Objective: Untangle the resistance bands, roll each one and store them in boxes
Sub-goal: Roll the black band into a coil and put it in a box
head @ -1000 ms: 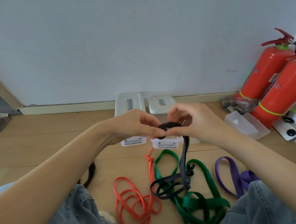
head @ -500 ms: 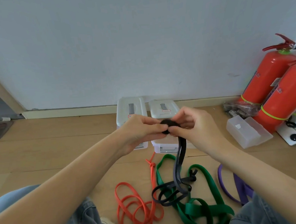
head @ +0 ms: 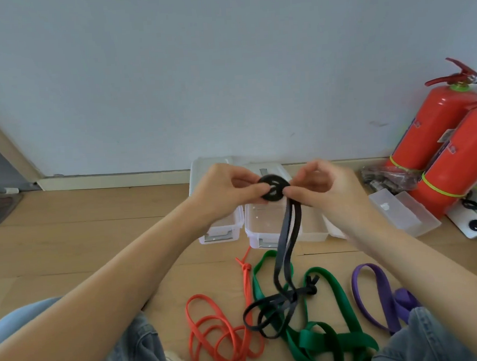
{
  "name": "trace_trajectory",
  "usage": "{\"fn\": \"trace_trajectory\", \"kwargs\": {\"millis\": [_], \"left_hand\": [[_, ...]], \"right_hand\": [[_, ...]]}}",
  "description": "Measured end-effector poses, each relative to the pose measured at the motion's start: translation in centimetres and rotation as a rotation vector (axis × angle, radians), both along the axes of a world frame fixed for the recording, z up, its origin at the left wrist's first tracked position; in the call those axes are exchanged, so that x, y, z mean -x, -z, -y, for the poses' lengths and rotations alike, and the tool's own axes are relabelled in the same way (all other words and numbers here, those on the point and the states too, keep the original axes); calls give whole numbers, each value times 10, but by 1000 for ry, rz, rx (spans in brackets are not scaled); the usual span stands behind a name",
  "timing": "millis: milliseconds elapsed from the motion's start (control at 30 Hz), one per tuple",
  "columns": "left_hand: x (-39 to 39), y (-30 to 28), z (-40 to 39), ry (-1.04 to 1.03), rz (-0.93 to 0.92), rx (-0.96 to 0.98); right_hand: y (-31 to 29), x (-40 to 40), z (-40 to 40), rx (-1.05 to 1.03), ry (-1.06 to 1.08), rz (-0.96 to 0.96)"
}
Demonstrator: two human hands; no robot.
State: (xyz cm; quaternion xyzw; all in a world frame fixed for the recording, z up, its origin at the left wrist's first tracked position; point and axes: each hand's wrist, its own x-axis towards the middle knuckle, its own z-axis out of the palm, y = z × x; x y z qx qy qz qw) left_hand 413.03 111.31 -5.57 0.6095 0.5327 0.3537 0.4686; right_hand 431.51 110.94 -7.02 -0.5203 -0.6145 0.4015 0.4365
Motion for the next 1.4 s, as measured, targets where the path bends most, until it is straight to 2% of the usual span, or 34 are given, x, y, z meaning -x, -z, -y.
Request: {"fn": "trace_trajectory", "kwargs": {"millis": [100,200,367,433,567,700,800,867,933,1000,1100,1233,1300,1333,1400], "left_hand": [[4,-5,-1,-41,268,89],[0,-2,1,-26,379,126],[-8,9,5,-37,507,196],[-8,12,6,-15,436,196],[-7,10,7,54,19,103],[-2,2,7,93,-124,39],[0,1,9,89,-214,7],[1,1,9,63,-144,20],[2,-1,6,39,32,61],[3,-4,3,-23,236,108],[1,-4,0,-93,468,169],[-7,6,4,-83,586,223],[-7,8,5,-58,549,242],[-6,8,4,-40,445,213],[-2,5,2,2,94,65]], "right_hand": [[1,6,4,102,-79,-207],[3,12,8,118,-118,-364],[8,10,8,33,-52,-267],[8,7,7,-6,-48,-216],[3,6,7,-148,-114,-9],[-4,9,6,-249,-193,209],[-6,9,6,-286,-228,269],[-6,7,4,-211,-211,138],[-7,3,1,-89,-149,-103],[-5,0,-1,-11,-107,-265],[-1,7,3,23,-138,-351],[3,11,3,-41,-102,-309],[3,9,2,-74,-77,-224],[2,8,2,-96,-70,-168],[-3,5,1,-171,-85,-23]]}}
